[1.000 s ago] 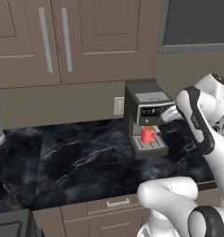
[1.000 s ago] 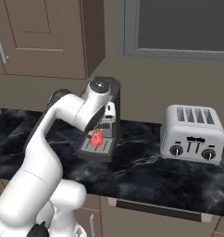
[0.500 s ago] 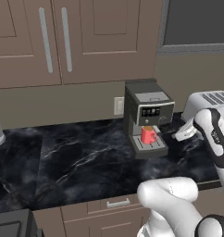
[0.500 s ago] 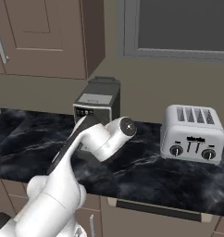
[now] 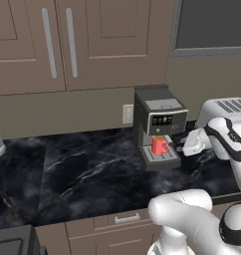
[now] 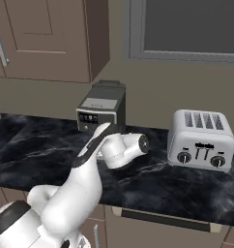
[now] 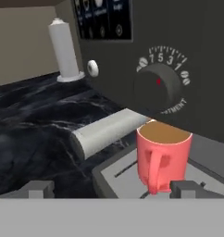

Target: Pick up the brewed coffee from the coffee machine and place it next to the breakfast plate on the dining counter.

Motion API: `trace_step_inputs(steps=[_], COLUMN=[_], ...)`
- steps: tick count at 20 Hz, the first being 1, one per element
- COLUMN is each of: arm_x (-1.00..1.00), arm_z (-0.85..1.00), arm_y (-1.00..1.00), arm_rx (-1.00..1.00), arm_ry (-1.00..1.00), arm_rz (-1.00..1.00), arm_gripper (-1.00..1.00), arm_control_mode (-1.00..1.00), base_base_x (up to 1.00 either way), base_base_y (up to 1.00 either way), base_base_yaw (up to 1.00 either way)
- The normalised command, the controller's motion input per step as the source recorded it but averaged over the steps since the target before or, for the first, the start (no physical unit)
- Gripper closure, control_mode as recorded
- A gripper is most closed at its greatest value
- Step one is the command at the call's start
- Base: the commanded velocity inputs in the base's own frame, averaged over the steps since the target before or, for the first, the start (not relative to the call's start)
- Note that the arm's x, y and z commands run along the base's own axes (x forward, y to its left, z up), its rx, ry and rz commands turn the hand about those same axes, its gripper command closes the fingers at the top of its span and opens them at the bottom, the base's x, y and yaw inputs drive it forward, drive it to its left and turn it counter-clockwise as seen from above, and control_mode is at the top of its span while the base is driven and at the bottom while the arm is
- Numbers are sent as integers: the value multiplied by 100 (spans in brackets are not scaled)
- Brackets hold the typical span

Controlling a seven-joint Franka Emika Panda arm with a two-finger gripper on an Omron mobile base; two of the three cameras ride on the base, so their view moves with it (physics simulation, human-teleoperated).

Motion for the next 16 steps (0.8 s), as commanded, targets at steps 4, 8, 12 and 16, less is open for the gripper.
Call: trace_step_inputs(steps=[4, 8, 12, 16], arm_x=[22, 19, 15, 1], arm_z=[-25, -26, -31, -25], arm_y=[0, 0, 8, 13], arm_rx=[5, 4, 1, 0], arm_ry=[0, 0, 0, -9], arm_rz=[6, 1, 0, 0], arm_gripper=[-100, -100, -100, -100], arm_control_mode=[-100, -100, -100, -100], base_base_x=[0, 0, 0, 0], base_base_y=[0, 0, 0, 0], base_base_yaw=[0, 0, 0, 0])
